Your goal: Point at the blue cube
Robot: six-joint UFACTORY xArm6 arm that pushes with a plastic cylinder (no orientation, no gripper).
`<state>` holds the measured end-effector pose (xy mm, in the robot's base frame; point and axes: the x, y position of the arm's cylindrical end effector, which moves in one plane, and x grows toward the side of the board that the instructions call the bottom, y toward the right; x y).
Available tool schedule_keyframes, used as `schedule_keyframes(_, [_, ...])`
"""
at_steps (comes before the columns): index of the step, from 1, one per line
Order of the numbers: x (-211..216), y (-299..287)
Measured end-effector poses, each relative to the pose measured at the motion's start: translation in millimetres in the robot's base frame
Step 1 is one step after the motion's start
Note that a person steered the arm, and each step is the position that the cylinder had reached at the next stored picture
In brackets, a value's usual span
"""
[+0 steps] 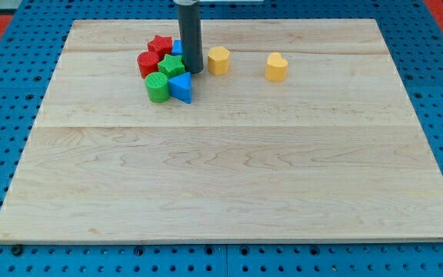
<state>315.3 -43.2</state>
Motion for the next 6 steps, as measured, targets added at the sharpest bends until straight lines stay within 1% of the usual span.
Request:
schedule_keyframes(1, [-13.4, 37.7])
schedule_keyframes(2, [-13.4, 113.2])
schedule_keyframes(3, [-10.3, 58.9])
schedule_keyframes(4, [-57.4, 26.6])
schedule_keyframes(5, [-70.0, -5.7])
schedule_keyframes(6, [-64.5, -39.9])
